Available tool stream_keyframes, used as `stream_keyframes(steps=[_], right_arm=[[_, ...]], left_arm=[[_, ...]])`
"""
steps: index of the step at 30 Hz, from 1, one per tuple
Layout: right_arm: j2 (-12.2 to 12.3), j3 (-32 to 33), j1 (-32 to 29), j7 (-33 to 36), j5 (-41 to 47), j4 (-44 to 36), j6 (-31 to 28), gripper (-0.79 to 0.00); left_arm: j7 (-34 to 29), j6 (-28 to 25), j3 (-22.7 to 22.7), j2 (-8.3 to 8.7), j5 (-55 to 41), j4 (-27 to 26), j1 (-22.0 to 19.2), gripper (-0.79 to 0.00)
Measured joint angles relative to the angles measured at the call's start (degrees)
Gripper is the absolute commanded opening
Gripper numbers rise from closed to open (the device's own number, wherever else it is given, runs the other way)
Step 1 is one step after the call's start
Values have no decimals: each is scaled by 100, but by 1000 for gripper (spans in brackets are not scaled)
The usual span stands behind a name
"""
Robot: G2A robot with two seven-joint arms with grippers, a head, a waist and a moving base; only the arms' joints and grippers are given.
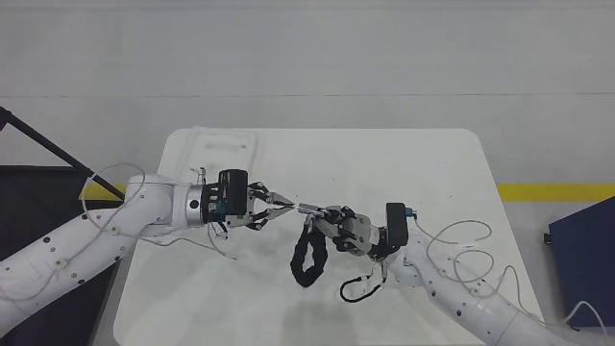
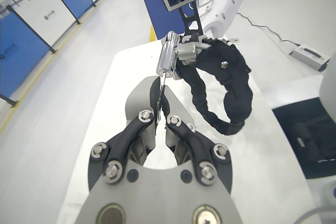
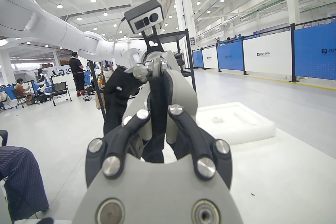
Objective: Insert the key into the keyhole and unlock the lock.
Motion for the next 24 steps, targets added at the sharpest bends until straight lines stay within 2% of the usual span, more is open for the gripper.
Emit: stream_keyframes(steps=[6, 13, 16, 19, 24], right_arm=[[-1, 0, 0, 1, 0, 0, 0, -785], [0, 0, 0, 0, 0, 0, 0, -785], [0, 0, 0, 0, 0, 0, 0, -785], [0, 0, 0, 0, -1, 0, 0, -785], [0, 0, 0, 0, -1, 0, 0, -785]], left_arm=[[-61, 1345, -222, 80, 1114, -274, 383, -785], [-915, 3449, -456, 242, 3219, -810, 937, -785], [-1081, 4270, -506, 282, 3750, -980, 1264, -785], [-1077, 4871, -574, 300, 4016, -1062, 1525, -785], [-981, 5549, -719, 289, 4394, -1152, 1813, -785]])
